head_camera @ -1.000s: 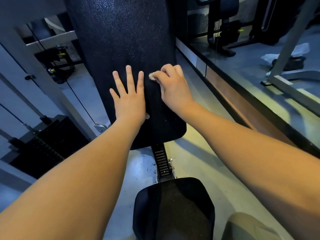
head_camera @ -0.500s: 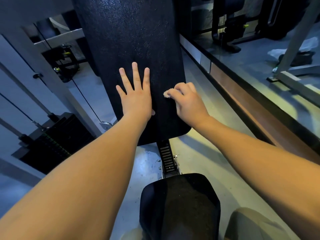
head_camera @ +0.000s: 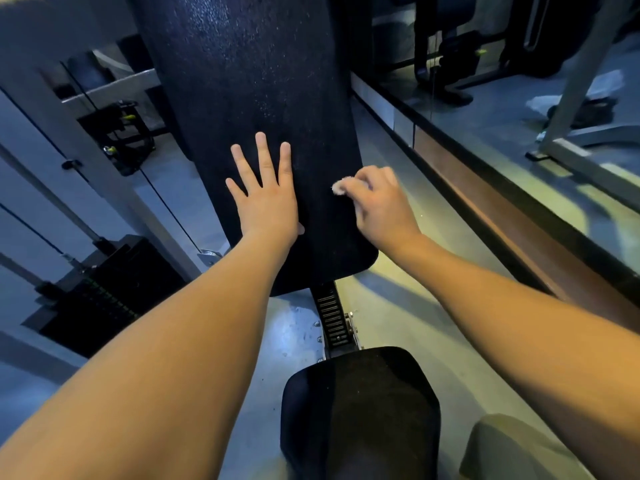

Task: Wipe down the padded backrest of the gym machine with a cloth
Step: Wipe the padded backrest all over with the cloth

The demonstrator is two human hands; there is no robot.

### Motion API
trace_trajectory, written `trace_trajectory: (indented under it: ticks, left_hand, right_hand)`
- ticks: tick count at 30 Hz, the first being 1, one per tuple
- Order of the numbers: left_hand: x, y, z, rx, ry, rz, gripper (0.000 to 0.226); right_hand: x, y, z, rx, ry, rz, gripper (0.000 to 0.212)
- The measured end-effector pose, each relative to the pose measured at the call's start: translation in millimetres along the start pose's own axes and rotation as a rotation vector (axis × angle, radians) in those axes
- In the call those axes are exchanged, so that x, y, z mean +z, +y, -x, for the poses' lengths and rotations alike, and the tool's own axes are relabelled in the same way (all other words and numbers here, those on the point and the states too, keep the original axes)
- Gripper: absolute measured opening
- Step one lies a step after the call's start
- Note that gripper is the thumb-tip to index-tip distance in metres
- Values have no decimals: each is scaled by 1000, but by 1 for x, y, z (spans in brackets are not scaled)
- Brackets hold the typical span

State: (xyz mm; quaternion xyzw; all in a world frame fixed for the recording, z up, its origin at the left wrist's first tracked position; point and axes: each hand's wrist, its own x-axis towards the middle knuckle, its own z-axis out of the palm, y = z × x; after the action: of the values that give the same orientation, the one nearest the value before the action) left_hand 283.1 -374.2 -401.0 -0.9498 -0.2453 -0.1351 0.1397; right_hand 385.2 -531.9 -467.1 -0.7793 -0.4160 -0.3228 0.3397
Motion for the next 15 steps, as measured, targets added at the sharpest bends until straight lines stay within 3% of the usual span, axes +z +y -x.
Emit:
trace_trajectory:
  ticks: [3,7,9,12,15]
  left_hand:
    - [2,-1,0,7,3,-5,144]
    - [3,-1,0,0,3,-1,144]
    - [3,1,1,-6,6,-11,144]
    - [2,1,0,-8,3,-9,144]
    - [3,1,-2,-11,-3,7,144]
  right_hand:
    - [23,-4,41,7,-72,-14,41]
    - [38,-5,118,-90,-346,-45,65]
    - [27,-1,110,-129,-397,-42,58]
    - [7,1,51,-122,-221,-47,39]
    - [6,-3,7,4,-27,-29,35]
